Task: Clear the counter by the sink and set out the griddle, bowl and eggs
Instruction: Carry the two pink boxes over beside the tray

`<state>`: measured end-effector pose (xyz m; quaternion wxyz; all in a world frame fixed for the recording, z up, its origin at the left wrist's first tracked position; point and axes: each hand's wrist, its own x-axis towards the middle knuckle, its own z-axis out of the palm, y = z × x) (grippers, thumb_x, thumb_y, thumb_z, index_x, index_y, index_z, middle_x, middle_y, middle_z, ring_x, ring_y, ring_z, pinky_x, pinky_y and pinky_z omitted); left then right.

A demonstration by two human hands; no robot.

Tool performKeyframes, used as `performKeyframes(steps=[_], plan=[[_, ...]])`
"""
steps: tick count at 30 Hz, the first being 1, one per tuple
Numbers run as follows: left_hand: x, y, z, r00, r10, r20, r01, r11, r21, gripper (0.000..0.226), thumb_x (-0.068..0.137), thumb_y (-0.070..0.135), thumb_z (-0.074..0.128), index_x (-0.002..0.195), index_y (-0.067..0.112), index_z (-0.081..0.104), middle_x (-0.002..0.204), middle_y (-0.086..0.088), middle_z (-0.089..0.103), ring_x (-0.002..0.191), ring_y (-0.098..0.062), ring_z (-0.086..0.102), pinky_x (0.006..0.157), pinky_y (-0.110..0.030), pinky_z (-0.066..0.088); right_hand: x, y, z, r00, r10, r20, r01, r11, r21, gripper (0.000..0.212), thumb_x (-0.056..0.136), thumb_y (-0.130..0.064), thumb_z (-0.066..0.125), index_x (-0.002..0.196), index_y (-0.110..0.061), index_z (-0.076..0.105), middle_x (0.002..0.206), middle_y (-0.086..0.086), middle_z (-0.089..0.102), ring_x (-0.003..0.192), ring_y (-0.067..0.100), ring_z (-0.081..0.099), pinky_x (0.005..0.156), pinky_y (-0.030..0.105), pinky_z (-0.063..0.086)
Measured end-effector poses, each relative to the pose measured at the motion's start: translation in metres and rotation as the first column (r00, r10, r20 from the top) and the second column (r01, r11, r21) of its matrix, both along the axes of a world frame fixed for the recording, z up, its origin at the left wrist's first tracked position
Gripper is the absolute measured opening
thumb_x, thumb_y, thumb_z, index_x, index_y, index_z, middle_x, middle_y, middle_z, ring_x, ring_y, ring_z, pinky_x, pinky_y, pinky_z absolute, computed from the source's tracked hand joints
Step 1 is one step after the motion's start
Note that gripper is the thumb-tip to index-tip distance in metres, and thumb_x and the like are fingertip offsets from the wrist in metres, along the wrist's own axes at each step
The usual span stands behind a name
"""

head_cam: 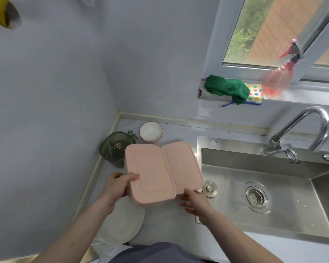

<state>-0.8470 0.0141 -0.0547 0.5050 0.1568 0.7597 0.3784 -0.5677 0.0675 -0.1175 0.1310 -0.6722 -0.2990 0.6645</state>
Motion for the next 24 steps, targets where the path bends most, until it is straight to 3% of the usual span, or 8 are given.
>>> performKeyframes(steps=[5, 10, 16, 21, 24], plan=[[-0.002, -0.002, 0.013, 1.0, 0.01, -0.023, -0.008, 0.999, 0.053, 0.063, 0.053, 0.037, 0.084, 0.101, 0.008, 0.055, 0.114, -0.026, 0.069, 0.092, -0.037, 0.07, 0.079, -0.048, 0.055, 0.042, -0.002, 0.007, 0.988, 0.133, 0.079, -0.132, 0.991, -0.026, 0.047, 0.087, -0.051, 0.073, 0.112, -0.012, 0.066, 0.103, 0.004, 0.077, 0.079, 0.02, 0.077, 0.071, 0.035, 0.058], [-0.003, 0.004, 0.024, 0.999, 0.031, -0.023, -0.028, 0.995, 0.096, 0.067, 0.053, 0.034, 0.083, 0.107, 0.005, 0.057, 0.114, -0.022, 0.069, 0.092, -0.036, 0.069, 0.081, -0.049, 0.056, 0.063, 0.031, 0.01, 0.987, 0.035, 0.159, -0.052, 0.993, 0.105, 0.064, 0.08, -0.06, 0.076, 0.122, -0.02, 0.051, 0.118, 0.001, 0.064, 0.092, 0.019, 0.073, 0.068, 0.033, 0.06], [-0.006, 0.005, 0.033, 0.999, 0.05, -0.021, -0.048, 0.992, 0.115, 0.045, 0.069, 0.025, 0.086, 0.1, 0.011, 0.056, 0.112, -0.019, 0.072, 0.102, -0.04, 0.07, 0.091, -0.053, 0.056, 0.042, 0.028, -0.009, 0.997, 0.069, 0.03, -0.069, 0.998, -0.007, 0.064, 0.077, -0.044, 0.085, 0.12, -0.013, 0.05, 0.111, 0.003, 0.067, 0.091, 0.022, 0.072, 0.074, 0.033, 0.063], [-0.014, 0.0, 0.033, 0.998, 0.064, 0.003, -0.064, 0.991, 0.116, 0.073, 0.056, 0.035, 0.082, 0.117, 0.002, 0.06, 0.106, -0.019, 0.075, 0.083, -0.033, 0.071, 0.076, -0.042, 0.055, 0.045, 0.028, -0.017, 0.998, -0.014, -0.058, 0.013, 0.999, -0.029, 0.049, 0.084, -0.032, 0.083, 0.116, -0.011, 0.052, 0.1, 0.007, 0.06, 0.085, 0.02, 0.061, 0.09, 0.04, 0.061], [-0.019, -0.003, 0.031, 0.998, 0.064, 0.005, -0.064, 0.992, 0.113, 0.078, 0.054, 0.037, 0.082, 0.119, 0.0, 0.061, 0.106, -0.019, 0.075, 0.079, -0.031, 0.071, 0.069, -0.038, 0.055, 0.046, 0.027, -0.02, 0.997, -0.017, -0.076, 0.015, 1.0, -0.026, 0.043, 0.086, -0.031, 0.081, 0.112, -0.012, 0.053, 0.099, 0.005, 0.058, 0.084, 0.019, 0.06, 0.092, 0.042, 0.06]])
